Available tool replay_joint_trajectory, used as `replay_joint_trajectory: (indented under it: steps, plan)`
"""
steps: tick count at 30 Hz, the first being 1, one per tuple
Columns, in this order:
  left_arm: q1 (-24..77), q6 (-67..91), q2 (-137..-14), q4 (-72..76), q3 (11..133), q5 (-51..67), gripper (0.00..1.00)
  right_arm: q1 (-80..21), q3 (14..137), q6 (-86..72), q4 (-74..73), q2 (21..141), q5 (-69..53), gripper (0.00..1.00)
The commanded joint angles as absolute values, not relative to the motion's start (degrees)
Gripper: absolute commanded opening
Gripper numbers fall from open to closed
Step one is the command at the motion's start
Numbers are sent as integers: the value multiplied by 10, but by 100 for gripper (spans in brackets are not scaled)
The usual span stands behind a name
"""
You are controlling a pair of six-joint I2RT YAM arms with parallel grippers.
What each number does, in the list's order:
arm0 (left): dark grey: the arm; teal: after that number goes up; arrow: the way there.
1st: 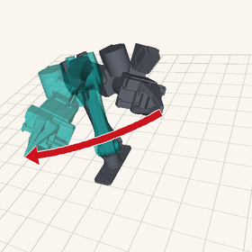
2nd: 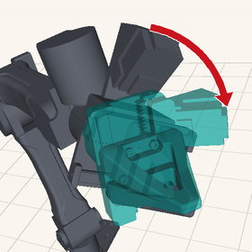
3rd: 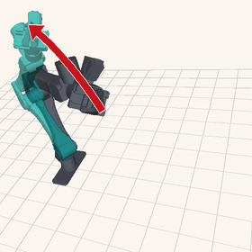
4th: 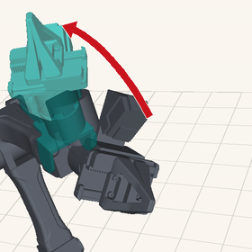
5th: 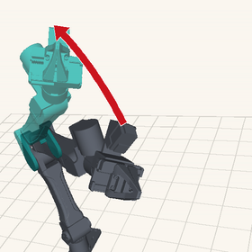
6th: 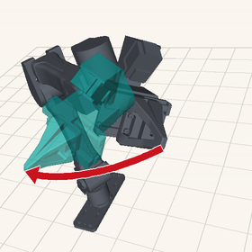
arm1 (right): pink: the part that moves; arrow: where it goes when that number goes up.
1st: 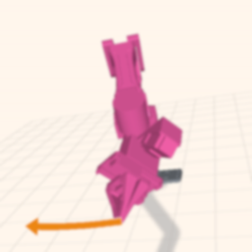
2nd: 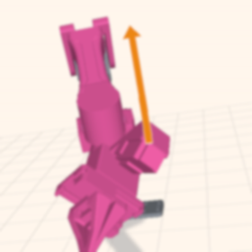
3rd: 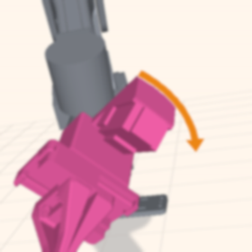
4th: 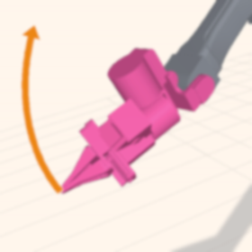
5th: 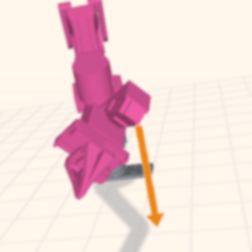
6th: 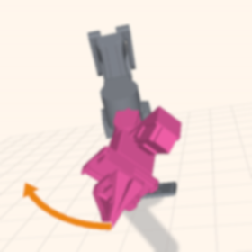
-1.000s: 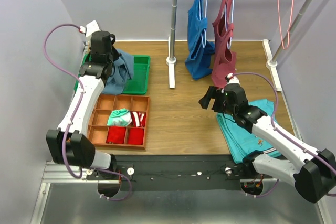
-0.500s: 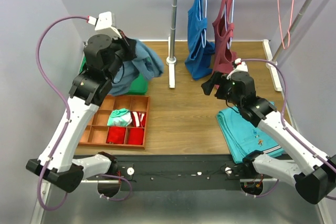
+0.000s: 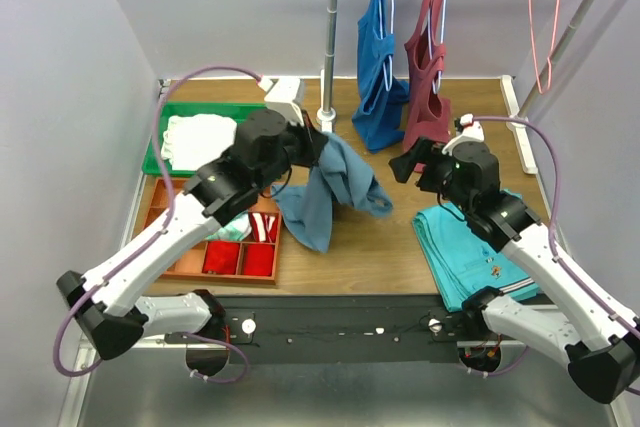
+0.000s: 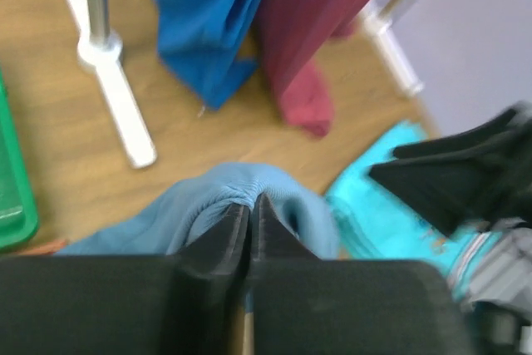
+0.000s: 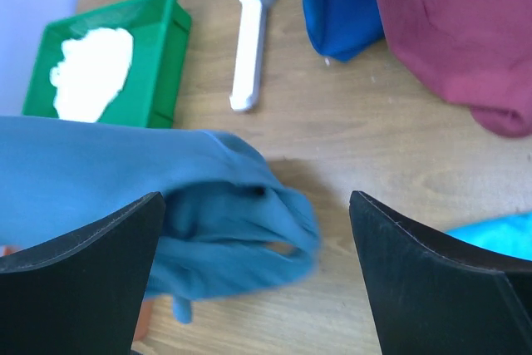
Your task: Place the tank top on the hanger
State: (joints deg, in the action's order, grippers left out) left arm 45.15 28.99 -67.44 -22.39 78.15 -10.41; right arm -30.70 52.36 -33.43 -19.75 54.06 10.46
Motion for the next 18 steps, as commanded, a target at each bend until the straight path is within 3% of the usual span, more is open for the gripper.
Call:
replay_joint_trajectory:
  steps: [1, 2, 3, 6, 11, 18]
  plan:
    - [442, 333, -707, -171, 660, -88, 20, -310, 448, -365, -202, 531, 70, 100]
    - [438, 334, -715, -164, 645, -80, 24, -309, 434, -375, -190, 533, 62, 100]
    - [435, 335, -736, -160, 636, -66, 38, -309, 423, -379, -184, 535, 39, 98]
    - [420, 338, -758, -156, 611, -42, 60, -310, 378, -386, -148, 551, -23, 93]
    - [417, 330, -751, -163, 586, -32, 58, -319, 350, -380, -118, 601, -56, 86]
    - [427, 334, -766, -167, 539, -1, 40, -402, 346, -378, -88, 679, -48, 77]
